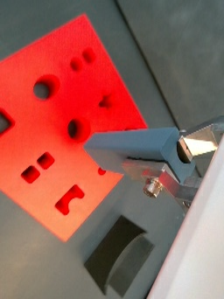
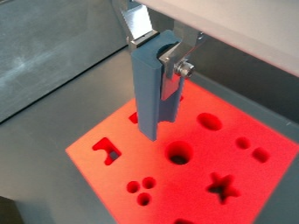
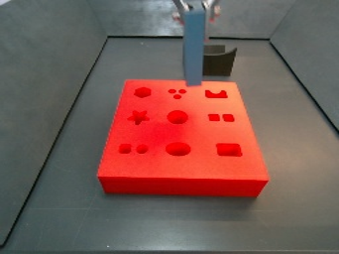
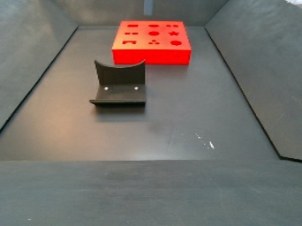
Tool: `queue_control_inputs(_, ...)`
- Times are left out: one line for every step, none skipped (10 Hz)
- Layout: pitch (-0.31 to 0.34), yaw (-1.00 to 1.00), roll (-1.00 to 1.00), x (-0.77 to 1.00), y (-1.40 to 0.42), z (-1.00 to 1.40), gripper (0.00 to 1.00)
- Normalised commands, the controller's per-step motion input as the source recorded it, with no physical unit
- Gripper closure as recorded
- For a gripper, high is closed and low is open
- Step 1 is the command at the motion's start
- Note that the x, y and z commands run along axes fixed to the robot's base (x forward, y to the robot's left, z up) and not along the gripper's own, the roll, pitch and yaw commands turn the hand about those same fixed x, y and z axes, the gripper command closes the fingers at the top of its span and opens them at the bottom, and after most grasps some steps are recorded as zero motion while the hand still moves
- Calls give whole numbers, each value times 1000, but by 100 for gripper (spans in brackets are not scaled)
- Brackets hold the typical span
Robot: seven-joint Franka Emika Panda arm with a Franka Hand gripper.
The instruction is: Insert the arch object.
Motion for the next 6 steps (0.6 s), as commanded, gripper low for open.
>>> queue_control_inputs(-13, -500, 103, 703, 274, -206, 100)
queue_control_inputs(0, -563, 71, 666, 271, -211, 100)
queue_control_inputs(0, -589, 4, 677, 303, -217, 100)
queue_control_inputs(0, -614, 0, 663, 317, -214, 100)
queue_control_inputs(0, -649, 0, 611, 326, -209, 100)
queue_control_inputs(0, -771, -13, 431, 234, -169, 100)
